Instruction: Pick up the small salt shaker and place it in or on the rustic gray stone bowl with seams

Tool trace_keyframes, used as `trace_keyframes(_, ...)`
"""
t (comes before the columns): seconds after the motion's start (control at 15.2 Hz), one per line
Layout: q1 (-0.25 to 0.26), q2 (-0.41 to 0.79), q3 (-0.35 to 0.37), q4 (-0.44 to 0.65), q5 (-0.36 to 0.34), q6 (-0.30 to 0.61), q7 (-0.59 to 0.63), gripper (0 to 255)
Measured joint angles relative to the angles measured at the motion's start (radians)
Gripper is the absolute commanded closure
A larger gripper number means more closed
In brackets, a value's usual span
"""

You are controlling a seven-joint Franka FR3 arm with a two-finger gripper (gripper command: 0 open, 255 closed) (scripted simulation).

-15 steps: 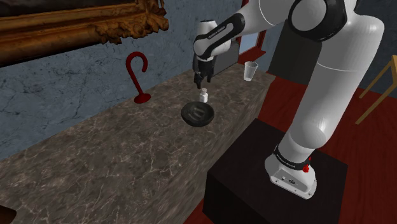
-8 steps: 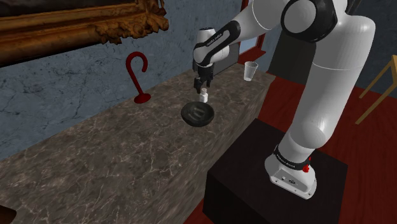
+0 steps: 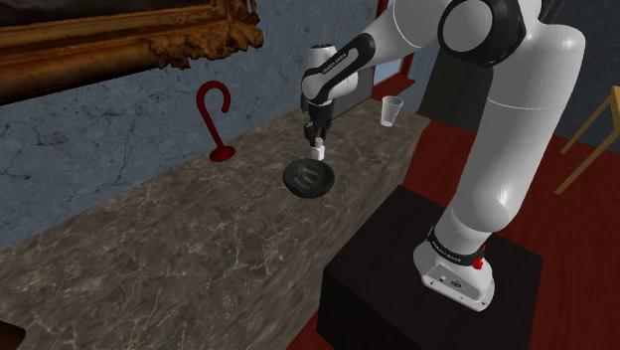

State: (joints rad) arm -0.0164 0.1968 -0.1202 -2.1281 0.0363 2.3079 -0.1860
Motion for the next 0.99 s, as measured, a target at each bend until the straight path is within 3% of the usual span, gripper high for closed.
trace_keyframes(0.59,0.000,0.000,0.000,0.000,0.000,0.000,0.000,255)
trace_keyframes(0.99,0.002,-0.039,-0.002,0.022,-0.008,-0.060,0.005,255)
